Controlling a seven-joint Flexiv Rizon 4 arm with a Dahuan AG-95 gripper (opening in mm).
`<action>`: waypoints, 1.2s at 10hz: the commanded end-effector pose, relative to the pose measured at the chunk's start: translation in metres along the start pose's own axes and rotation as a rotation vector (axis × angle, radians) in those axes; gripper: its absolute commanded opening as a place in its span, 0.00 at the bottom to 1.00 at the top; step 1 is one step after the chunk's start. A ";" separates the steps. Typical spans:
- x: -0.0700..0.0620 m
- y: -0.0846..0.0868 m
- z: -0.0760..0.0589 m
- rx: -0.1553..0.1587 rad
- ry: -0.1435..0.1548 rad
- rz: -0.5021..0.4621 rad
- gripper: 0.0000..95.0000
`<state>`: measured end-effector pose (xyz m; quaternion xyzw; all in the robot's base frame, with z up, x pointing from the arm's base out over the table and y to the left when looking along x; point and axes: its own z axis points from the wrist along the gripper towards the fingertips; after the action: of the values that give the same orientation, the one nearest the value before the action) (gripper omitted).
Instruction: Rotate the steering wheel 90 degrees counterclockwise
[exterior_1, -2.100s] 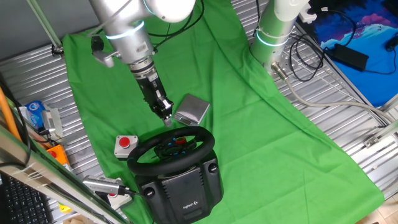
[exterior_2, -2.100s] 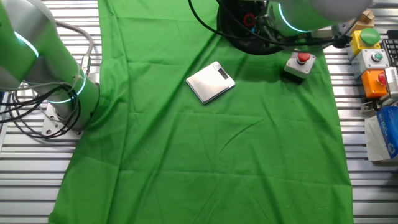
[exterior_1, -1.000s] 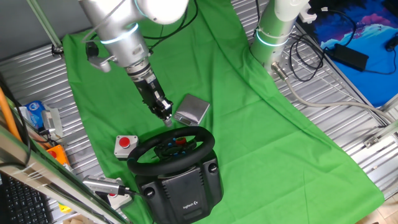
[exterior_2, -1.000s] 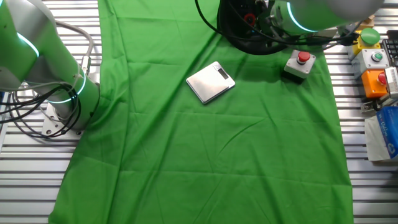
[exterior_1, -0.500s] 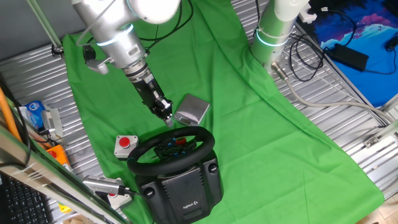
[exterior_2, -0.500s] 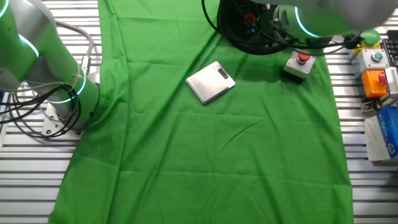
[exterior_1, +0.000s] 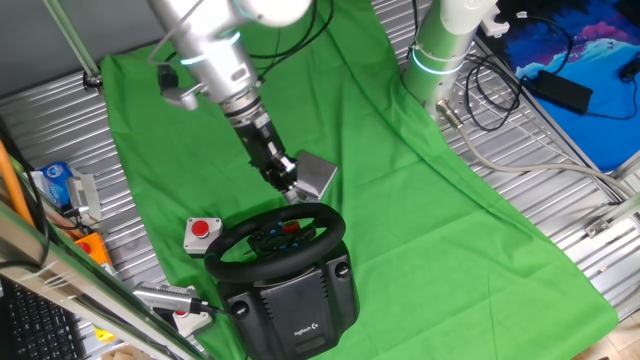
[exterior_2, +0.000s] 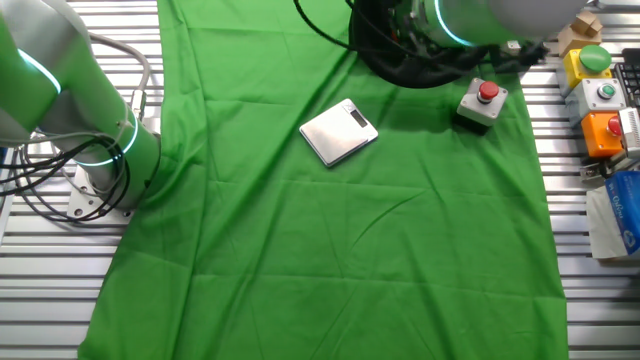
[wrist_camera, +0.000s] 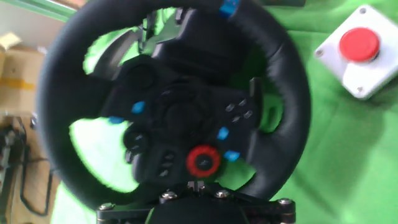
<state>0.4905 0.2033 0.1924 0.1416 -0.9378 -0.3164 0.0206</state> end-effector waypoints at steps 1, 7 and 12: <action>-0.004 0.009 0.004 0.001 -0.007 0.023 0.00; -0.012 0.017 0.008 -0.014 -0.024 0.039 0.00; -0.012 0.016 0.009 0.001 -0.007 0.000 0.00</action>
<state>0.4979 0.2246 0.1958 0.1410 -0.9380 -0.3162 0.0173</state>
